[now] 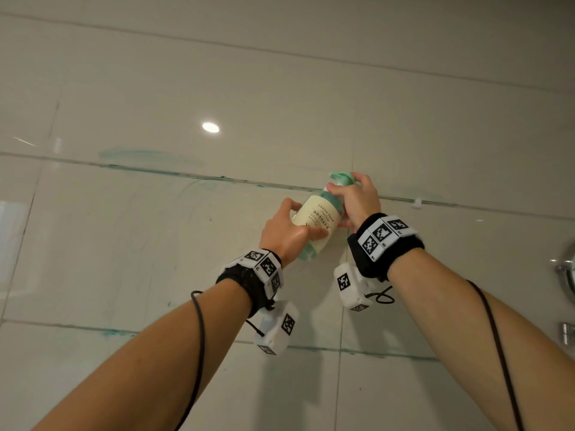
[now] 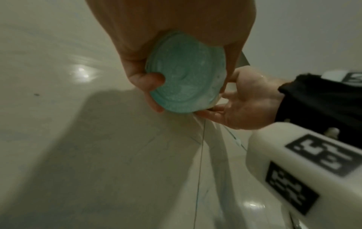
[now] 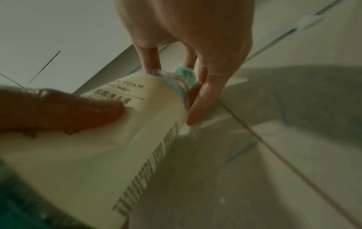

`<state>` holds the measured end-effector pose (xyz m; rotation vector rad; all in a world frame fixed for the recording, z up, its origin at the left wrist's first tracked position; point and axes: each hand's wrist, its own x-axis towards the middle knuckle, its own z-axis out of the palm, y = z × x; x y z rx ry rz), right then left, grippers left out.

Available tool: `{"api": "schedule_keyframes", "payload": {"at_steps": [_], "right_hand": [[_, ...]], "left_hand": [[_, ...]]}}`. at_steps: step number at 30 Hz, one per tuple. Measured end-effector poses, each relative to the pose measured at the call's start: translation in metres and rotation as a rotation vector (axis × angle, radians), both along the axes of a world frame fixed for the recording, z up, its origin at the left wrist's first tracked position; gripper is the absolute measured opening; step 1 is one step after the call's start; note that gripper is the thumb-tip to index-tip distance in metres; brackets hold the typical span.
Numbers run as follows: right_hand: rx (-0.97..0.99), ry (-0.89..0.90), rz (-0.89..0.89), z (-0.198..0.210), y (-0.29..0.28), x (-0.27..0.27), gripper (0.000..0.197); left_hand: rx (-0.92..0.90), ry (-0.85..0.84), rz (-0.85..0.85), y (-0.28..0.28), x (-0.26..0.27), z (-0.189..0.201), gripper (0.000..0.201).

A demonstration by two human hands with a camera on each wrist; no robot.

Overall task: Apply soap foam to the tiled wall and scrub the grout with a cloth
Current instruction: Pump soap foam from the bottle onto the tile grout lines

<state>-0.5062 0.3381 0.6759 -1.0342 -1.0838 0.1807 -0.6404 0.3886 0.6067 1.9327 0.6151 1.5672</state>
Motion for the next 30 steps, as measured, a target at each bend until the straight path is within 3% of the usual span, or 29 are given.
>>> {"api": "schedule_keyframes", "payload": {"at_steps": [4,9,18,30], "right_hand": [[0.023,-0.006,-0.083,0.001,0.012,-0.008,0.043],[0.017,0.014,-0.054,0.006,0.007,-0.014,0.029],[-0.034,0.023,0.129,0.001,0.011,-0.040,0.056],[-0.003,0.007,-0.113,0.013,0.042,-0.112,0.051]], "left_hand": [[-0.038,-0.062,-0.048,0.006,-0.010,0.002,0.048],[-0.058,-0.093,-0.078,0.002,-0.015,0.007,0.042],[-0.107,-0.146,-0.110,0.005,-0.038,-0.002,0.039],[-0.162,-0.207,-0.214,0.033,-0.102,0.001,0.035]]}}
